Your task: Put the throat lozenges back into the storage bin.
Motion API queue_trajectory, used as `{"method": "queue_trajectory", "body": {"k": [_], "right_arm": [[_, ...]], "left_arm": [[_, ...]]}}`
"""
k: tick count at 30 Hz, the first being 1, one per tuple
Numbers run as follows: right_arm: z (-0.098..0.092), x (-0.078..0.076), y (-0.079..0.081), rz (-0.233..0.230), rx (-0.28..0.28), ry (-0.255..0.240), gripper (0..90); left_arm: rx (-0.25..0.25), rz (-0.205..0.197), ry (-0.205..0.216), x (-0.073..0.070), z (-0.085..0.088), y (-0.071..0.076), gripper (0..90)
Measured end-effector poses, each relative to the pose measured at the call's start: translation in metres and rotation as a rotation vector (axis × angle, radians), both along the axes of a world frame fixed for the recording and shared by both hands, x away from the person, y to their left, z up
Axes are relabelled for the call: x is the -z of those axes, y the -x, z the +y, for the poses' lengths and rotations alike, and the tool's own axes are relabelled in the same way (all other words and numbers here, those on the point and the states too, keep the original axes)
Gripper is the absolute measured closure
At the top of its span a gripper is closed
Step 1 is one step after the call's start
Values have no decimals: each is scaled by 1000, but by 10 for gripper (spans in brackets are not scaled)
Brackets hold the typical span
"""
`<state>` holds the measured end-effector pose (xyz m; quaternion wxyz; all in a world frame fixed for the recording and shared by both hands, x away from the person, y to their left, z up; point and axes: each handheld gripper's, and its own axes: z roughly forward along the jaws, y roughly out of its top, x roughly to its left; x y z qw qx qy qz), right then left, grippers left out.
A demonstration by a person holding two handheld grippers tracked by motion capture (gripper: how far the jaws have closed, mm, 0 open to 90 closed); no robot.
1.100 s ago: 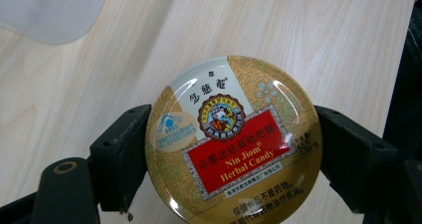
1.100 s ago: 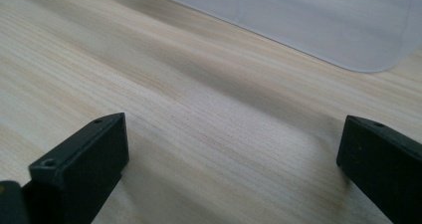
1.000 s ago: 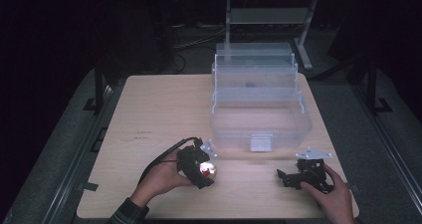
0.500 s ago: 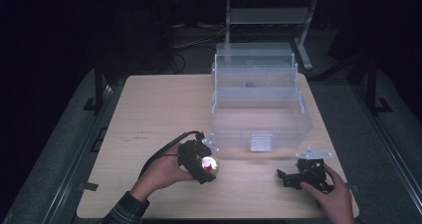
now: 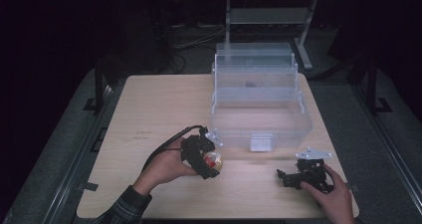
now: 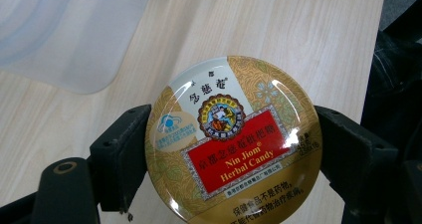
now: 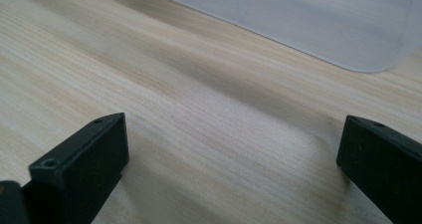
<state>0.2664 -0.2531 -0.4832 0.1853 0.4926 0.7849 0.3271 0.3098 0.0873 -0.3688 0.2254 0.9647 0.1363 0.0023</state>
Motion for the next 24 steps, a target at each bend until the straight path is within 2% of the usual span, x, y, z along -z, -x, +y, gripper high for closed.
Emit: {"method": "queue_trajectory", "body": {"k": [20, 24], "right_arm": [[0, 0, 0, -2, 0, 1, 0], [0, 0, 0, -1, 0, 1, 0]], "left_arm": [[11, 5, 15, -22, -10, -18, 196], [-1, 8, 37, -25, -10, -24, 196]]}}
